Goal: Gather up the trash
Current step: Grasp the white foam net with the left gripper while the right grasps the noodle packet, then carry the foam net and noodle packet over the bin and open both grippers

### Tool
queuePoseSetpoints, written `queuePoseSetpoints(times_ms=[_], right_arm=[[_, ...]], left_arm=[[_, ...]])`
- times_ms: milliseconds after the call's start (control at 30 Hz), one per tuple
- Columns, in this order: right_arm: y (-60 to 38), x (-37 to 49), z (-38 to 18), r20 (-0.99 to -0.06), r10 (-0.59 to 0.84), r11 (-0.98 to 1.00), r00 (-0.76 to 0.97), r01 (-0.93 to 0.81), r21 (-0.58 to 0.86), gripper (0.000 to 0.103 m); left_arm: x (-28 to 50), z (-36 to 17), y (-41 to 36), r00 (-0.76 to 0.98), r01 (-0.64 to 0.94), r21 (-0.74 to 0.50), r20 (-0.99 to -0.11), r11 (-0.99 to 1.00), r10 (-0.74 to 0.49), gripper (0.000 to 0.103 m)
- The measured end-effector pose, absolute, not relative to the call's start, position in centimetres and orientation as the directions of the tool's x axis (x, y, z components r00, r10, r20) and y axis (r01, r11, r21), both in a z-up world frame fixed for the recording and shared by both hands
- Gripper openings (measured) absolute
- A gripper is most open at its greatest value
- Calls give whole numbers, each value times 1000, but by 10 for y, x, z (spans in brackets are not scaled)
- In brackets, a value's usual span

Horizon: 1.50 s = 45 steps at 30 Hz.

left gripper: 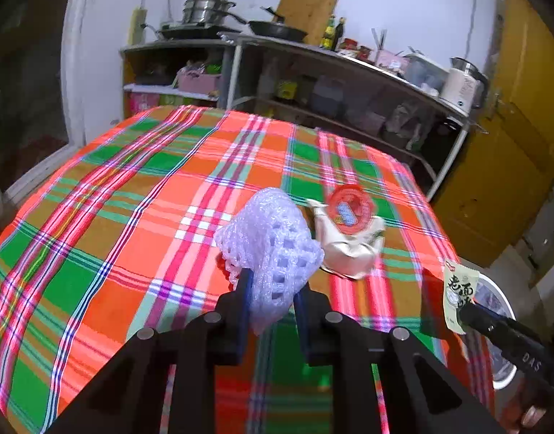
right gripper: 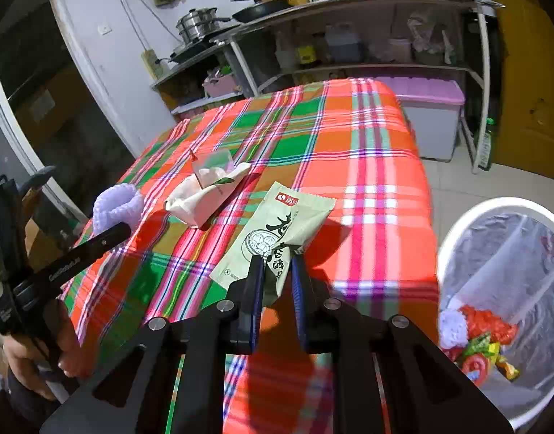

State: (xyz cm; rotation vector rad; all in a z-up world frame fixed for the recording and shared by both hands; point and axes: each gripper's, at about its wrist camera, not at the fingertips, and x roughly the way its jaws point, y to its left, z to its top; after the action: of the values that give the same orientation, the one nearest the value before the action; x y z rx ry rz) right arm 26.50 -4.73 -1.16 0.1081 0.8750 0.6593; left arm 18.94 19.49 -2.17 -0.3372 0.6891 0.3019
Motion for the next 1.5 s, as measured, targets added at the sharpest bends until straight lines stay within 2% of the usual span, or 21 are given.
queuePoseSetpoints(times_ms=[533, 1500], right_arm=[[-103, 222, 23, -622, 554, 825, 553, -467, 319, 16], [-230, 207, 25, -619, 403, 914, 674, -255, 316, 16]], left_arm=[[162, 6, 104, 786, -161, -193, -619, 968, 7, 21], [203, 13, -38, 751, 150, -176, -620, 973, -228, 22]])
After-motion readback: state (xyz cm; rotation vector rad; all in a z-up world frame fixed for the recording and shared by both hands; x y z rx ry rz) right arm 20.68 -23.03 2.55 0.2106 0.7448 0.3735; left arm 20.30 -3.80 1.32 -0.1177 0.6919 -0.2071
